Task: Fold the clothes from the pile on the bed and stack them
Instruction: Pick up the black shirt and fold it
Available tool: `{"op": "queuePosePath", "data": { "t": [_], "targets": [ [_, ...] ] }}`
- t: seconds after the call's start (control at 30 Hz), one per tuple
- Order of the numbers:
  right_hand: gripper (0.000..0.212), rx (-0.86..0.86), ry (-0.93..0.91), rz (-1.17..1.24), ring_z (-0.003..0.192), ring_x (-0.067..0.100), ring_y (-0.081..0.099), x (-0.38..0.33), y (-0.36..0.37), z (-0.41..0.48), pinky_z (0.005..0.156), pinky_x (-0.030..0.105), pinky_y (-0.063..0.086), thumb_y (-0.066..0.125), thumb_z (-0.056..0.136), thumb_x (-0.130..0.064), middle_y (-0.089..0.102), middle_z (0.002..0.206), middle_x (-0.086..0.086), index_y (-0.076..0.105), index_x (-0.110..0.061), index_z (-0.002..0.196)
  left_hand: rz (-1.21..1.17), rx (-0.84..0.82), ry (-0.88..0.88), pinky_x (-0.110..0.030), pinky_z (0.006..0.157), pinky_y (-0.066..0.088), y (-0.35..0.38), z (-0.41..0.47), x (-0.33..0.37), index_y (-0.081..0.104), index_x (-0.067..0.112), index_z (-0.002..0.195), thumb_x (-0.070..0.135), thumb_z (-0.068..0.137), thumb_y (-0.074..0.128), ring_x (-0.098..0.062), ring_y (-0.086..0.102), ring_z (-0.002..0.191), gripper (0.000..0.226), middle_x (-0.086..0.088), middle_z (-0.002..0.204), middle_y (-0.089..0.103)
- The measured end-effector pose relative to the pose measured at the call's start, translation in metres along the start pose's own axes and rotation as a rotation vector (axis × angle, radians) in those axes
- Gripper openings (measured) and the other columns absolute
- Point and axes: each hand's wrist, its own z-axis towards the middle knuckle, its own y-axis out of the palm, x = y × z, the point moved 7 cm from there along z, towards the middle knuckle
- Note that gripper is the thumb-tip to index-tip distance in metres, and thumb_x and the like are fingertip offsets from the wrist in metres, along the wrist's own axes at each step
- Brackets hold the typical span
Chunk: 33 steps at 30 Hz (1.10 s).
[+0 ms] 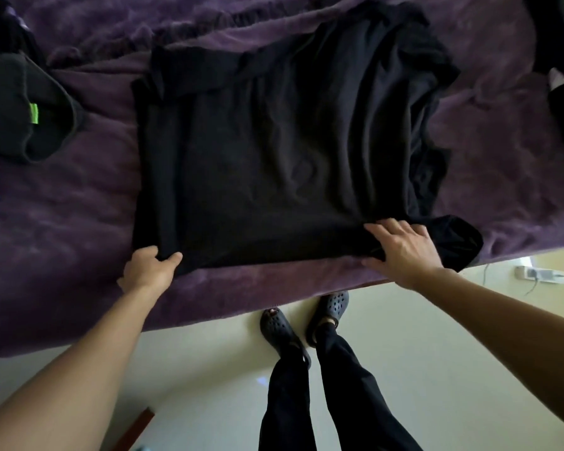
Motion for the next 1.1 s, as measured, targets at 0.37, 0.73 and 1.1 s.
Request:
{"op": "queuePosePath", "data": {
  "t": [0.37,0.73,1.1],
  "targets": [
    [0.023,-0.336,0.053,-0.115,0.111,0.018,0.055,0.009,0.023,-0.014,0.081,0.029,0.043,0.052,0.083,-0.036,0.059,0.111,-0.005,0.063,-0.028,0.101,0.075,-0.043,-0.222,-0.051,0.094,0.042,-0.015,-0.035,-0.051,0.061,0.012,0.103,0.028,0.076,0.072,-0.04,0.047,0.114,0.033,-0.018,0.121,0.054],
    [0.009,-0.197,0.159,0.394,0.1,0.025,0.064,0.021,-0.064,0.115,0.083,0.034,0.051,0.065,0.084,-0.037,0.071,0.1,0.001,0.07,-0.032,0.09,-0.152,0.101,0.117,-0.039,0.082,0.049,-0.068,0.022,0.083,0.063,0.02,0.091,0.029,0.082,0.067,-0.03,0.061,0.094,0.013,0.001,0.084,0.064],
    [0.043,0.44,0.065,0.304,0.122,0.036,0.042,0.048,-0.197,0.334,0.094,0.048,0.041,0.06,0.086,-0.032,0.049,0.132,0.016,0.055,-0.013,0.124,0.166,0.249,0.211,-0.049,0.089,0.044,-0.087,0.155,0.254,0.054,0.023,0.125,0.031,0.082,0.071,-0.038,0.048,0.115,0.047,-0.016,0.125,0.05]
  ]
}}
